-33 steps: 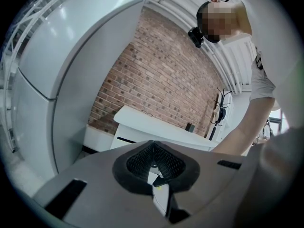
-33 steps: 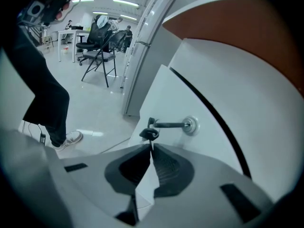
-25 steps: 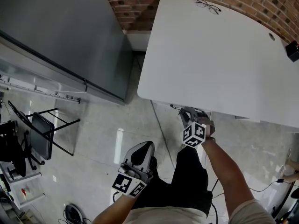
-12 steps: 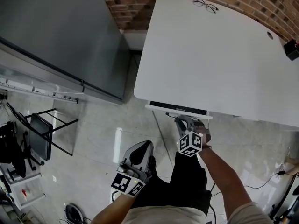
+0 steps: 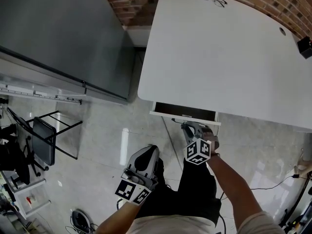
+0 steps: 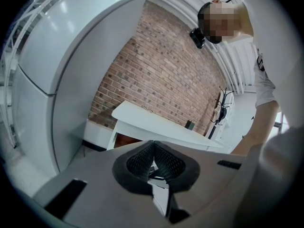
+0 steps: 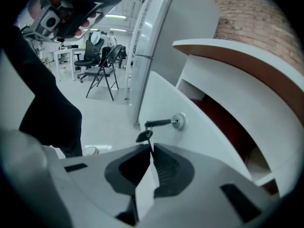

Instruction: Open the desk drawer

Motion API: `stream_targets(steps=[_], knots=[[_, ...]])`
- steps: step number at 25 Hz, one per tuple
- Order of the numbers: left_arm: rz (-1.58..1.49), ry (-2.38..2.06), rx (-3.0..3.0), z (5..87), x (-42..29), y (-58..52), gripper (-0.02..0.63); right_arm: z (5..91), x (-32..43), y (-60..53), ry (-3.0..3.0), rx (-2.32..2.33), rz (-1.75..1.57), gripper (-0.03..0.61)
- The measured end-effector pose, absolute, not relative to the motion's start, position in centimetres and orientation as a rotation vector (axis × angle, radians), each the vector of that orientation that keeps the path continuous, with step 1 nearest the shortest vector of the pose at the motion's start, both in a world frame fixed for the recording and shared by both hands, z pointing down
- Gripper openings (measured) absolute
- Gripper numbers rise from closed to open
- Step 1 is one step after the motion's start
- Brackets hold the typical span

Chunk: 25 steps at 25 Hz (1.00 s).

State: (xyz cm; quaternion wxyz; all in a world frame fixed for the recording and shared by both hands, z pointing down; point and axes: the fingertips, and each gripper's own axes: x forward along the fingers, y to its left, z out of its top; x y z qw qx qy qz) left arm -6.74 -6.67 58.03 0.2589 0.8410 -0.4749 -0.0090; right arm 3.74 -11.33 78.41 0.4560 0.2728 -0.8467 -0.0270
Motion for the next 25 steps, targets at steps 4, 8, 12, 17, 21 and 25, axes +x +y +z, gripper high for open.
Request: stream_targets(steps=[4, 8, 12, 17, 21, 25], knots=[[-0.010, -1.286, 2.275, 58.0, -6.8, -6.7, 0.008, 78.4, 3.8, -11.1, -2.089, 0.670, -0.074, 0.028], [-0.003, -1.288, 2.271, 58.1, -6.8, -6.7, 0.008, 78.4, 3.8, -10.8, -2.096, 0.669, -0.066, 0.028], [0.001, -1.275, 2.275, 58.2, -6.6, -6.8, 0.008, 78.4, 3.7, -10.3, -2.099, 0.670, -0.055, 0.028], [0.004, -1.261, 2.274, 58.4, -6.4, -6.9, 0.008, 78.4, 3.8, -10.1, -2.105, 0.669, -0.055, 0.028], [0.010, -1.245, 2.275, 58.6, -6.4, -7.0, 0.008, 78.5, 3.8, -10.1, -2.099, 0.672, -0.051, 0.028], [0.012, -1.236, 2.281, 58.5, -6.4, -7.1, 0.008, 78.4, 3.7, -9.8, -2.099, 0.674, -0.041, 0.028]])
